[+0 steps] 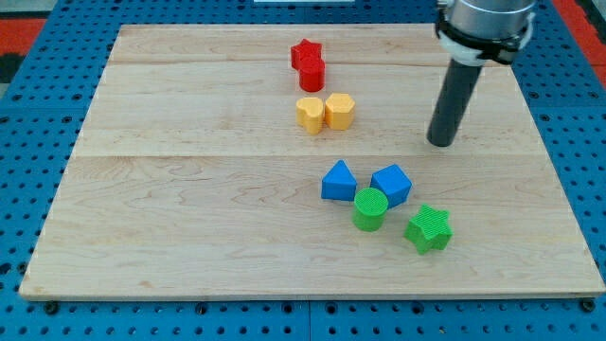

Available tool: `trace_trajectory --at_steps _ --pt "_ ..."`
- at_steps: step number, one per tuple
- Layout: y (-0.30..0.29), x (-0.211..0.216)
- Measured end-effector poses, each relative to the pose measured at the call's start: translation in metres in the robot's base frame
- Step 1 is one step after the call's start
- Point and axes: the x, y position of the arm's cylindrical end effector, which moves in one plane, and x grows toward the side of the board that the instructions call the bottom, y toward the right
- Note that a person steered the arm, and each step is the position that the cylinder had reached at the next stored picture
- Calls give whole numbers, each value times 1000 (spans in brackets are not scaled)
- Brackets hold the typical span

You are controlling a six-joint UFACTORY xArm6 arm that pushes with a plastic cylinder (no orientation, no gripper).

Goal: Push the heart to the bottom center

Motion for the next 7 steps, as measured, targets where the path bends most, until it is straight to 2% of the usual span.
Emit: trace_trajectory --at_steps 7 --pt "-14 -53"
